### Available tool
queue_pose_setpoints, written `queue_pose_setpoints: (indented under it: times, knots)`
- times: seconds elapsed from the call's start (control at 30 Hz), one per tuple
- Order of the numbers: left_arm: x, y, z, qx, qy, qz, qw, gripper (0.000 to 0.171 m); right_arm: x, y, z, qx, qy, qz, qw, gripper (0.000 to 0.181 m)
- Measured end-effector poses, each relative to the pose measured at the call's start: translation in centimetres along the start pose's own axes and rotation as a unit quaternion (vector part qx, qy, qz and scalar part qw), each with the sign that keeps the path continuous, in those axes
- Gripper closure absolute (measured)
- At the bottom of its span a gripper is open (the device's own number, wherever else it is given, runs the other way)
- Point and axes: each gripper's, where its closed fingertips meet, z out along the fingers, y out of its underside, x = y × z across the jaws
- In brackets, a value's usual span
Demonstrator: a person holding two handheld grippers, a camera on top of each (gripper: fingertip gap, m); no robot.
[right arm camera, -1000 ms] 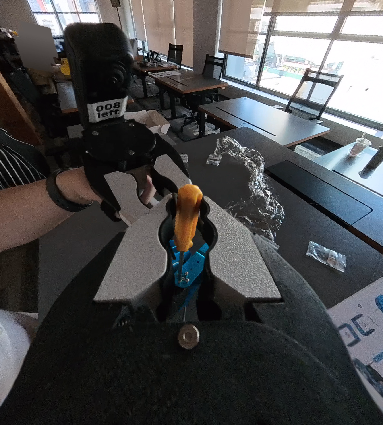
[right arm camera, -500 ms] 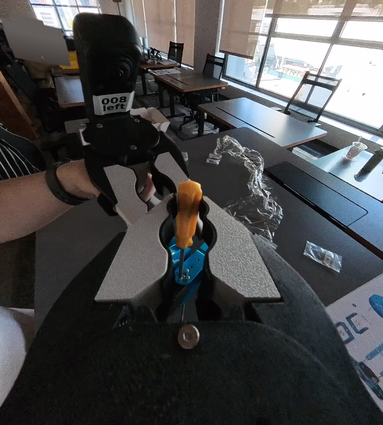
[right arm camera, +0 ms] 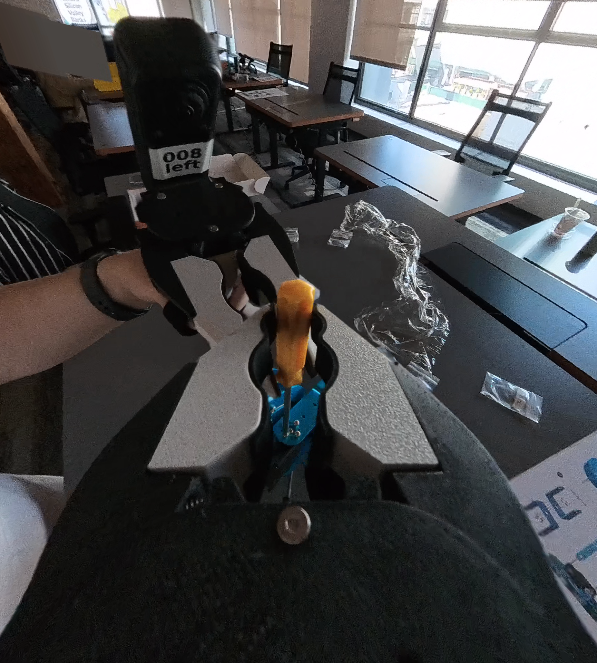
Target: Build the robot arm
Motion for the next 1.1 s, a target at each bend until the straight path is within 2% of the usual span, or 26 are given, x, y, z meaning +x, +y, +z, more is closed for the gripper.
queue_pose_setpoints:
  times: [0.03,0.1,0.17,0.2,0.33,0.37,0.47,0.53,0.57,0.6,0.7,0.8,0.9,1.0,1.03,1.1]
  knots:
    - [-0.2,-0.1,0.1,0.002,-0.015,-0.004,1.000,0.131,0.2,0.0,-0.1,0.001,0.021,-0.001,1.000,0.164]
    - [-0.4,-0.1,0.1,0.003,-0.031,0.003,1.000,0.141,0.1,0.0,-0.3,0.008,0.046,-0.001,0.999,0.164]
    - [0.4,0.0,0.2,0.003,-0.012,0.016,1.000,0.156,-0.1,0.1,-0.5,0.011,0.062,-0.006,0.998,0.164]
    - [0.5,0.0,0.2,-0.001,-0.008,0.018,1.000,0.156,-0.2,0.1,-0.6,0.009,0.061,-0.010,0.998,0.164]
    - [0.6,0.2,0.0,-0.018,0.025,0.020,0.999,0.156,-0.5,-0.8,-0.4,0.020,0.014,-0.007,1.000,0.153]
    - [0.7,0.2,0.0,-0.016,0.034,0.022,0.999,0.156,-0.8,-0.8,-0.4,0.017,-0.011,-0.012,1.000,0.163]
    - [0.6,0.2,-0.1,-0.010,0.049,0.004,0.999,0.155,-0.7,-0.6,-0.4,0.007,-0.019,-0.005,1.000,0.163]
    - [0.1,0.3,0.2,-0.011,0.026,-0.009,1.000,0.126,-0.2,-0.6,-0.6,0.005,0.021,-0.012,1.000,0.163]
    - [-0.1,0.2,0.3,-0.005,0.008,-0.002,1.000,0.127,-0.1,-0.6,-0.7,0.006,0.035,-0.013,0.999,0.163]
    - [-0.2,0.0,0.2,0.003,-0.006,0.011,1.000,0.137,-0.3,-0.6,-0.8,0.008,0.045,-0.011,0.999,0.163]
    - [0.5,-0.1,0.2,0.005,0.002,0.028,1.000,0.156,-0.3,-0.5,-1.2,-0.001,0.057,-0.013,0.998,0.163]
    - [0.7,0.0,0.1,-0.002,0.015,0.032,0.999,0.157,-0.8,-0.7,-1.0,-0.027,0.011,-0.030,0.999,0.162]
    - [0.8,0.1,0.0,0.000,0.030,0.031,0.999,0.157,-0.9,-1.3,-1.2,-0.042,-0.044,-0.092,0.994,0.153]
    - [0.8,0.1,-0.1,0.005,0.041,0.029,0.999,0.157,-1.1,-0.4,-1.3,-0.095,-0.107,-0.075,0.987,0.152]
    - [0.8,0.1,0.0,0.004,0.042,0.029,0.999,0.157,-1.5,-0.4,-1.4,-0.096,-0.126,-0.093,0.983,0.156]
    - [0.9,0.1,0.0,0.001,0.047,0.034,0.998,0.157,-2.2,-0.1,-1.7,-0.121,-0.165,-0.152,0.967,0.150]
